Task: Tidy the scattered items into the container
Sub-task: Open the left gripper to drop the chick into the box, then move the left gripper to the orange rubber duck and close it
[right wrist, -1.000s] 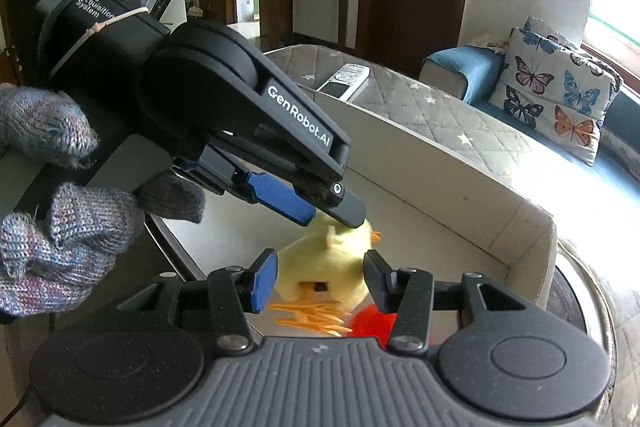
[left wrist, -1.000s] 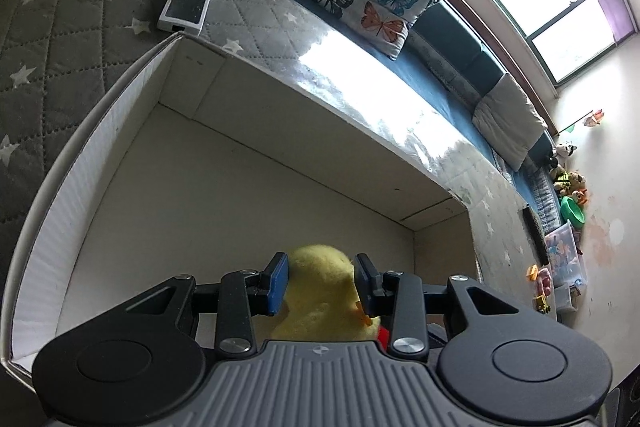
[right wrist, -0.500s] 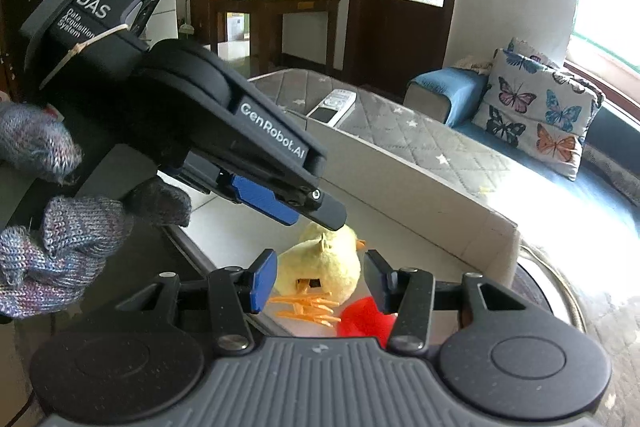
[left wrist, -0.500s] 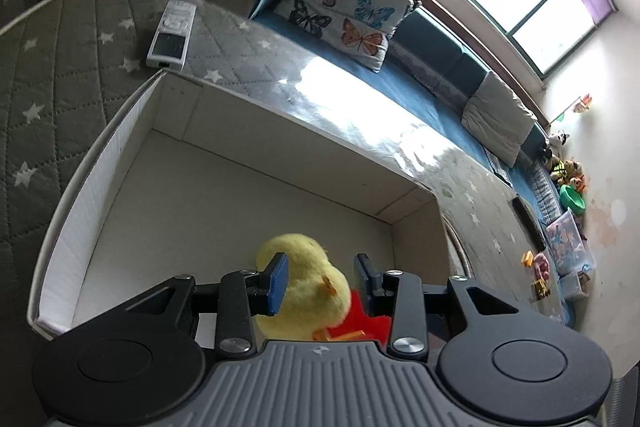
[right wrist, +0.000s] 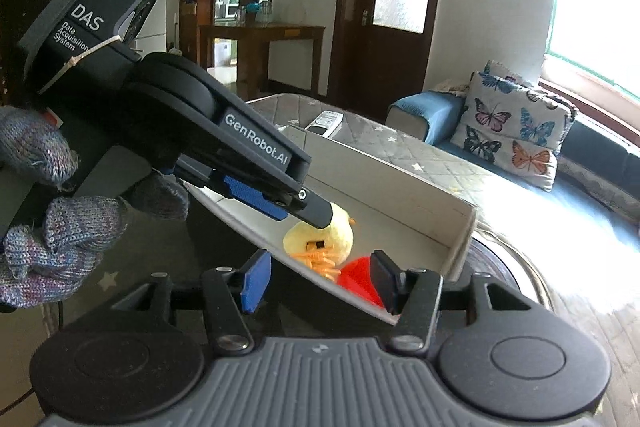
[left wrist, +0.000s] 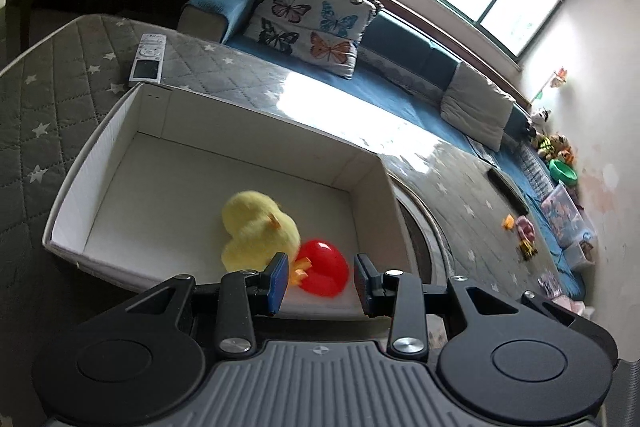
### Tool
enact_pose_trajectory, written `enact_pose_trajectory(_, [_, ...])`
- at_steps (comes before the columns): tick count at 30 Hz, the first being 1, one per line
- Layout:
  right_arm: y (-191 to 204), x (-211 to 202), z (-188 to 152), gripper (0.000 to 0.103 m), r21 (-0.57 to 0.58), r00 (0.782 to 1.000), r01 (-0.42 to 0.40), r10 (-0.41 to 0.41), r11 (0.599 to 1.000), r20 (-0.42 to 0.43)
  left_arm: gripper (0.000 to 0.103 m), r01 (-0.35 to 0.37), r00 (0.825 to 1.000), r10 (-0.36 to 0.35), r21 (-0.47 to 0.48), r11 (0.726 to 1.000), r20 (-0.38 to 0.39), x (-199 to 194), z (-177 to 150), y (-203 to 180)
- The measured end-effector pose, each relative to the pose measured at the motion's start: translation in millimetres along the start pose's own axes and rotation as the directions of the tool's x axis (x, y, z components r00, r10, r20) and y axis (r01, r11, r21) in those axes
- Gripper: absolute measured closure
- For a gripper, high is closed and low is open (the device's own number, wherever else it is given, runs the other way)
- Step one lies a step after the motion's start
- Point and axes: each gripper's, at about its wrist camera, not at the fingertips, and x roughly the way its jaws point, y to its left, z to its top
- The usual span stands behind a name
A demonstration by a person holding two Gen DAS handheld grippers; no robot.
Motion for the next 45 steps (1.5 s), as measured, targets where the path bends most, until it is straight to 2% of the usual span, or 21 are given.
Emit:
enact_pose_trajectory(6, [7.9, -34.2, -29.9, 0.040, 0.028, 0.999, 0.038, -0.039, 0.999, 0.021, 0.065, 0.012, 1.000, -0.013, 0.057, 0.998, 0.019, -13.8, -27.5, -17.8])
enact_pose_trajectory(13, [11.2, -64.3, -71.6, 0.039, 0.105, 0.995, 0.104, -0.104, 0.989, -0.007, 0.065, 0.037, 0.999, -0.038, 0.112, 0.993, 0.013, -21.8, -62.6, -34.9])
enact_pose_trajectory(18, [10.7, -78.9, -92.8, 0.039, 0.165, 0.990, 0.138, -0.136, 0.977, -0.024, 0.065, 0.072, 0.997, -0.070, 0.130, 0.989, -0.022, -19.2, -82.0, -44.5])
enact_pose_trajectory(22, [11.1, -85.0, -104.6, 0.034, 0.188, 0.985, 0.173, -0.169, 0.967, -0.034, 0.065, 0.095, 0.994, -0.088, 0.135, 0.986, -0.057, -13.5, -95.5, -52.0])
enact_pose_trajectory(27, [7.2, -86.3, -118.9, 0.033, 0.234, 0.979, 0.203, -0.193, 0.951, -0.063, 0.065, 0.125, 0.989, -0.112, 0.137, 0.983, -0.099, -6.8, -109.3, -60.6])
enact_pose_trajectory(34, [6.9, -76.1, -127.4, 0.033, 0.283, 0.980, 0.197, -0.180, 0.939, -0.085, 0.065, 0.149, 0.982, -0.129, 0.140, 0.979, -0.140, 0.0, -120.7, -70.5])
enact_pose_trajectory(45, [-1.6, -51.9, -133.6, 0.034, 0.380, 0.979, 0.197, -0.163, 0.904, -0.122, 0.065, 0.150, 0.980, -0.131, 0.119, 0.982, -0.150, 6.7, -121.4, -69.7])
